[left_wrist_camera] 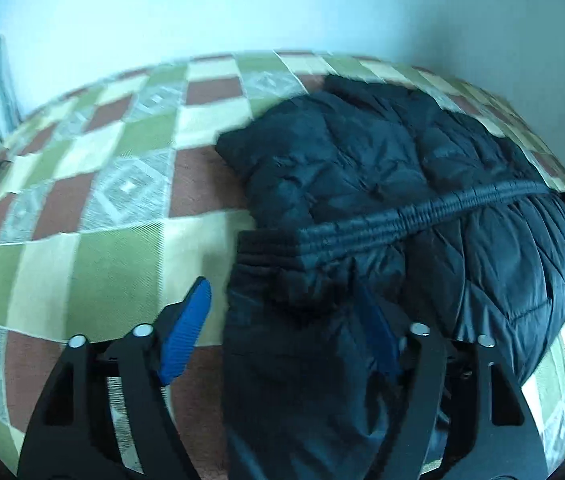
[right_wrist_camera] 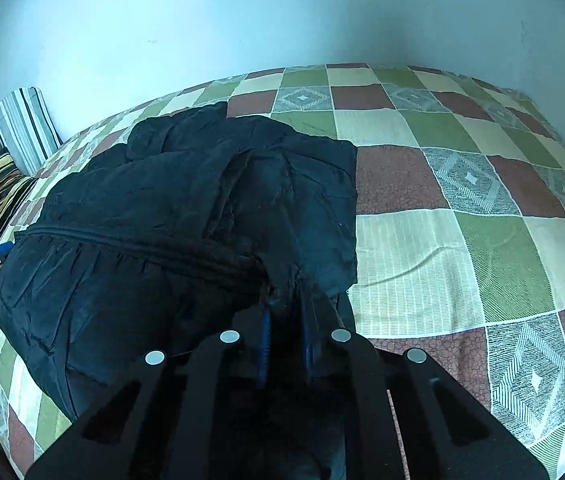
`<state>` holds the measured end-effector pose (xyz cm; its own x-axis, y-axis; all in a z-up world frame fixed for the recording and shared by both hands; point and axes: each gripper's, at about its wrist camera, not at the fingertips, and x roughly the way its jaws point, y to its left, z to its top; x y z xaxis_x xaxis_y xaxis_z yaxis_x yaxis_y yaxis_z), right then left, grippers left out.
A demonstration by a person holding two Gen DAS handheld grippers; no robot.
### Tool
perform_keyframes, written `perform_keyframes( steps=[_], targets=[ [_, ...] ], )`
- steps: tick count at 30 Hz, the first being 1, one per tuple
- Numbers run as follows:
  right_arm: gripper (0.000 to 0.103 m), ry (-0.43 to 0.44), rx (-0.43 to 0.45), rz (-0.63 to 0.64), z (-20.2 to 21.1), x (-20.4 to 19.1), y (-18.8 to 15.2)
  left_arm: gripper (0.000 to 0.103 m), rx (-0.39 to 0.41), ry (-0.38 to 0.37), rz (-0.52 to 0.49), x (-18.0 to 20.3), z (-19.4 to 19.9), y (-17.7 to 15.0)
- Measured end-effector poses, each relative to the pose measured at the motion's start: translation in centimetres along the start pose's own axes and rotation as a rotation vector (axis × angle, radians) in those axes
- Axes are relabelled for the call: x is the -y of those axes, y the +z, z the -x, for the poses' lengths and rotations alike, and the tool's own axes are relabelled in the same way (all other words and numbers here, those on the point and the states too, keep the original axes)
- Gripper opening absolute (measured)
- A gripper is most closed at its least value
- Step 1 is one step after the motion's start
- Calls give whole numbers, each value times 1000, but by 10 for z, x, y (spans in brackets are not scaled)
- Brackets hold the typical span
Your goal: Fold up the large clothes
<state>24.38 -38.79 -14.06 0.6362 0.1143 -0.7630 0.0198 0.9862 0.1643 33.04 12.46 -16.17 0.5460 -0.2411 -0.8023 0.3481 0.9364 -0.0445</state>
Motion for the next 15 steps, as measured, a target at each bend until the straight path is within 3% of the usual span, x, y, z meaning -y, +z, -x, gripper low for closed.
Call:
perform_keyframes(
  steps=[5,6,10,13,15],
  targets=[
    [13,3,0,-4,-2,0,-2,73,-86,-79,45,-11,-23,-1],
    [13,2,0,-6,-2,0,-2,55,-76,-89,72,-15,-24,-1],
    [13,7,6,-18,-3,1,-3,25,-37,-119,97,-19,-16,-4],
    [13,10,15,-21,0,-1,-5,13,-11,-74,48,-6,-6,-6],
    [13,5,30,-24,5,-2,-6,10,15,-38,39,1,3,-5]
  ],
)
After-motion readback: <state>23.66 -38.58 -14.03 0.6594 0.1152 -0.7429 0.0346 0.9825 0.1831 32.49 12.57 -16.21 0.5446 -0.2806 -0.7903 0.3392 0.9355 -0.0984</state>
